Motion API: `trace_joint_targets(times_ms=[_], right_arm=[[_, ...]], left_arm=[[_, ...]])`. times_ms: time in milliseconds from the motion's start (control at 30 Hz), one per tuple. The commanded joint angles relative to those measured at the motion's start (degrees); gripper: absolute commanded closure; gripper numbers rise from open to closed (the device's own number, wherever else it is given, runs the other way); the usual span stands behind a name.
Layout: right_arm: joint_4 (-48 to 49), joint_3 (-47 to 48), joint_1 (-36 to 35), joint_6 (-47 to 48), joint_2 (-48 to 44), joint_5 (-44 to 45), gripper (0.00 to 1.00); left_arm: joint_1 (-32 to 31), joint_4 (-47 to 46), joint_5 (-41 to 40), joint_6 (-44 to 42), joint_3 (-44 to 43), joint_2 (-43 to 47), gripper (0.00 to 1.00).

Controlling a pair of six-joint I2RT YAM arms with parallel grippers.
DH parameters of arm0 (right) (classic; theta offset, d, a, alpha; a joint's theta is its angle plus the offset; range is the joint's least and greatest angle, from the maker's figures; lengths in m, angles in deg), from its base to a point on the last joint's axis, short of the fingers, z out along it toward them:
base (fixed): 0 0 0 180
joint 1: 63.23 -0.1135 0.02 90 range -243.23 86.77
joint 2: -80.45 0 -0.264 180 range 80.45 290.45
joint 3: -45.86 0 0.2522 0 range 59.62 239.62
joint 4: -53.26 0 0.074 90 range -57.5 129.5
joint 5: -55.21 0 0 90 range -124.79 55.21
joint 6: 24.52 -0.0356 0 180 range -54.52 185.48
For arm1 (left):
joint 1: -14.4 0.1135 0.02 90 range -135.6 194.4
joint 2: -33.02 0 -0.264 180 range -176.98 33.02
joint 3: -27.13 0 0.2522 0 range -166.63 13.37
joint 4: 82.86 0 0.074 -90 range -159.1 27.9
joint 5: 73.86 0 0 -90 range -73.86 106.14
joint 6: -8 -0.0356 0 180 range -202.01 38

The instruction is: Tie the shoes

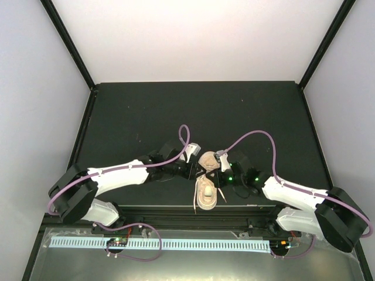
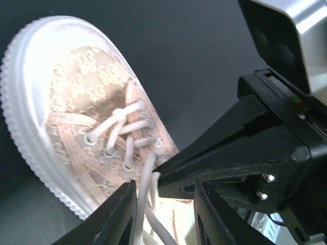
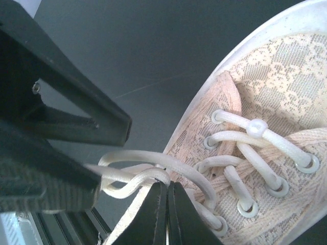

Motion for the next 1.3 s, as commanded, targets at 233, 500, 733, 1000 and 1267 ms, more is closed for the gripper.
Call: trace_joint_targets(times_ms=[233, 500, 733, 1000, 1267], right_arm=[[1.32, -1.05, -0.21, 0.0, -1.68, 1.39, 0.97], [1.51, -1.22, -0.22, -0.02, -1.59, 1.21, 0.97], [1.47, -1.31, -0.15, 0.0, -1.62, 1.21, 0.97], [1.31, -1.32, -0.23, 0.08, -1.8, 1.21, 0.97], [1.38, -1.27, -0.19, 0.16, -1.52, 0.96, 0.97]], left_arm=[[3.03, 1.49, -3.16, 4.41, -0.39, -1.87, 0.68], [5.03, 1.91, -3.66, 5.74, -0.93, -5.18, 0.68], [5.47, -0.35, -4.26, 6.53, 0.67, -3.43, 0.62], [6.12, 0.44, -5.33, 6.62, 1.74, 2.67, 0.57], [8.64, 4.53, -4.11, 4.02, 1.51, 0.78, 0.52]])
